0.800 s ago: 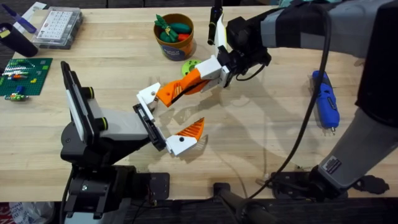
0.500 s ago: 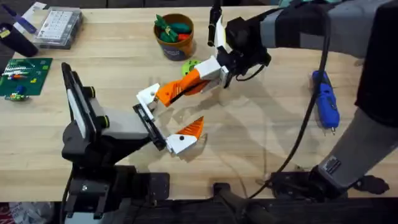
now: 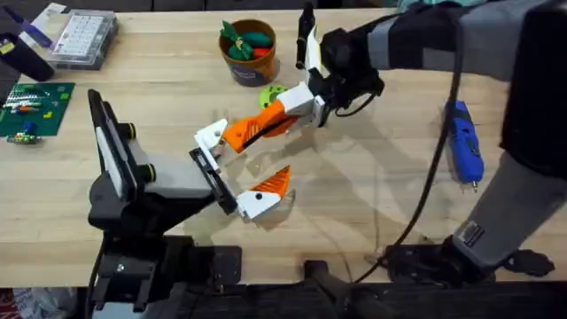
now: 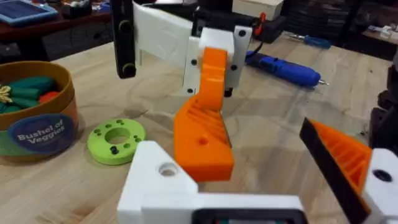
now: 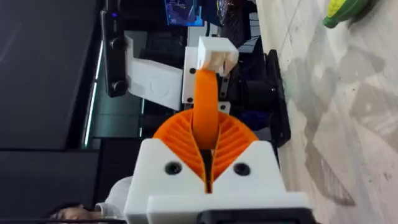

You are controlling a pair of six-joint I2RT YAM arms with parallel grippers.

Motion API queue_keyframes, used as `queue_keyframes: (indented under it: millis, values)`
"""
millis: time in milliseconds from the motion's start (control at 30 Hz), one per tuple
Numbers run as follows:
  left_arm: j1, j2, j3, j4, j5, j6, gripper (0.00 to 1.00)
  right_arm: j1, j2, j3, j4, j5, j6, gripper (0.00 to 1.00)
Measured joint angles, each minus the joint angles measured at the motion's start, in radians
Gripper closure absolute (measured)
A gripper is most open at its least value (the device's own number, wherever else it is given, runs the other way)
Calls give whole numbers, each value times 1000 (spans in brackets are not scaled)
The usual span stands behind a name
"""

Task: Pick up the gripper from the table and insert it into the empty holder that is missing its gripper. Then pick up a screw, insert it into the mounting hole, and use the screwdriver to tighten it. Finally, clean up the table by picking up the vegetable and placing it into the bucket.

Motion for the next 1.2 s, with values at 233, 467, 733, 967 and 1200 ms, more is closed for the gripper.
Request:
queue_keyframes:
  millis: [233,467,733,967,1200]
  values:
    - [0,2,0,-12,4,-21,11,0,61,0,0,-3,-4,980]
    - [0,2,0,-12,4,-31,11,0,63,0,1,-3,-7,980]
    - [0,2,0,-12,4,-31,11,10,63,1,2,-3,-8,980]
    - [0,2,0,-6,3,-25,11,66,63,49,1,-2,15,980]
    - [0,1,0,8,-4,-14,11,72,63,75,0,-1,58,980]
